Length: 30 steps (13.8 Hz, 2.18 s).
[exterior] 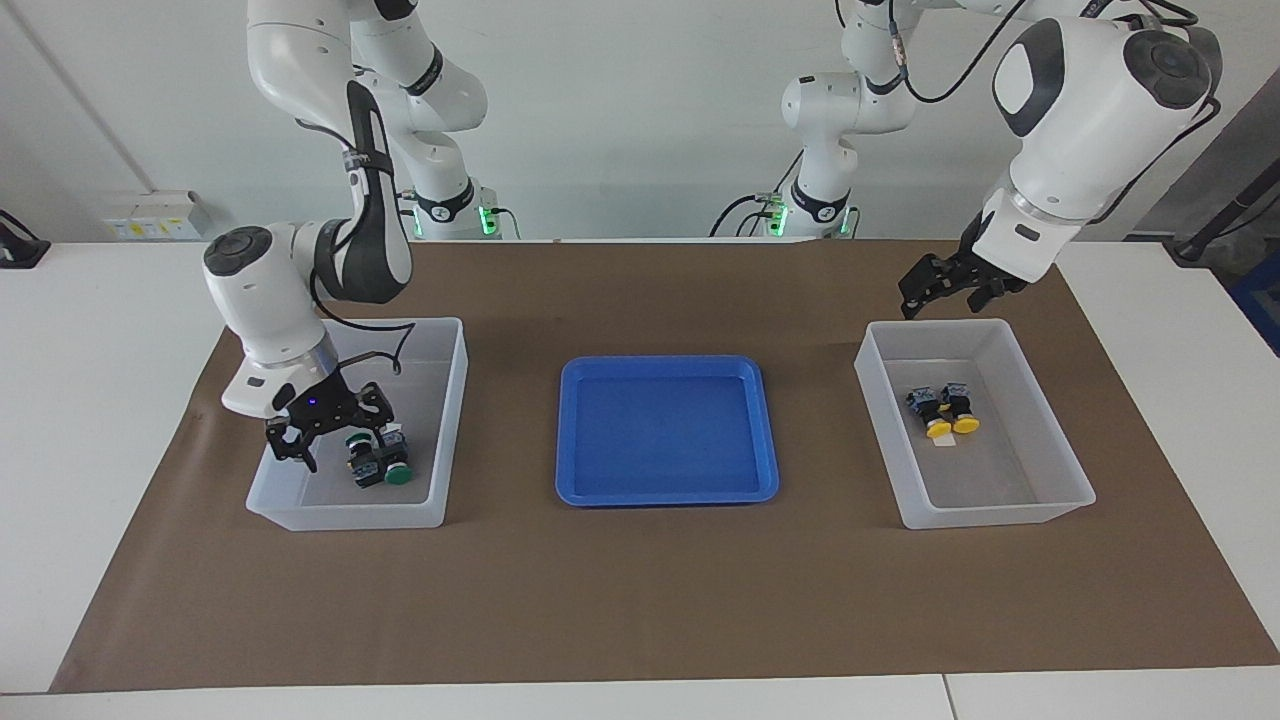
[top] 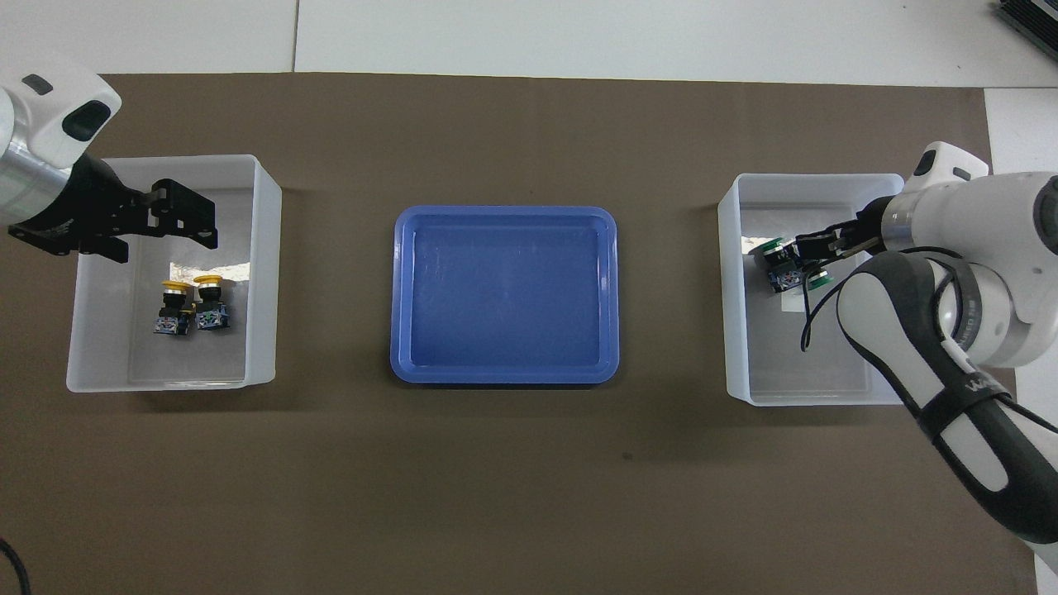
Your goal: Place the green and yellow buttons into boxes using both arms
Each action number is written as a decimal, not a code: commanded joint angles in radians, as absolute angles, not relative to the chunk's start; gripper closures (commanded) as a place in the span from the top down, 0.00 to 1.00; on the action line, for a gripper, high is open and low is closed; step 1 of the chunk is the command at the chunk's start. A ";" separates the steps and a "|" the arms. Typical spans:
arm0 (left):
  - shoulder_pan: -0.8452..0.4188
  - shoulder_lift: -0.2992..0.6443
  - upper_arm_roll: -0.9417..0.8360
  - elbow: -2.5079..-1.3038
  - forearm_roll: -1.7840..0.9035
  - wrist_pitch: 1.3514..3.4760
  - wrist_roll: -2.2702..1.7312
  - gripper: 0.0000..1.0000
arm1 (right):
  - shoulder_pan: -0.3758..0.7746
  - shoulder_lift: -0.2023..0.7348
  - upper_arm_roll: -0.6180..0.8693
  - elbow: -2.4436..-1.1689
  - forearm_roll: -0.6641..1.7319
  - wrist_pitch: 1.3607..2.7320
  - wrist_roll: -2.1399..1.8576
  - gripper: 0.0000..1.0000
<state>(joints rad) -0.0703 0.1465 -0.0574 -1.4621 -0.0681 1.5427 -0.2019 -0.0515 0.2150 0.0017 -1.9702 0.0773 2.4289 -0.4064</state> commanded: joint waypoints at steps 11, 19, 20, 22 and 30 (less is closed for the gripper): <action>-0.051 0.118 -0.061 -1.505 0.025 1.626 -0.138 1.00 | -0.073 -0.009 0.011 -1.634 0.006 1.737 0.121 1.00; -0.051 0.117 -0.061 -1.508 0.023 1.646 -0.143 1.00 | 0.020 -0.034 -0.096 -1.594 0.021 1.565 0.107 1.00; -0.049 0.117 -0.061 -1.508 0.023 1.649 -0.143 1.00 | 0.012 -0.060 -0.071 -1.612 0.009 1.554 0.095 1.00; -0.049 0.117 -0.061 -1.509 0.021 1.651 -0.141 1.00 | 0.031 -0.074 -0.077 -1.637 -0.003 1.569 0.086 1.00; -0.049 0.109 -0.060 -1.517 0.017 1.667 -0.135 1.00 | 0.037 -0.080 -0.086 -1.635 -0.061 1.555 0.032 1.00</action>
<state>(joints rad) -0.0570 0.1432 -0.0575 -1.4757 0.0079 1.6366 -0.1535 0.0396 -0.0532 -0.0872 -1.6080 -0.0142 1.5601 0.0772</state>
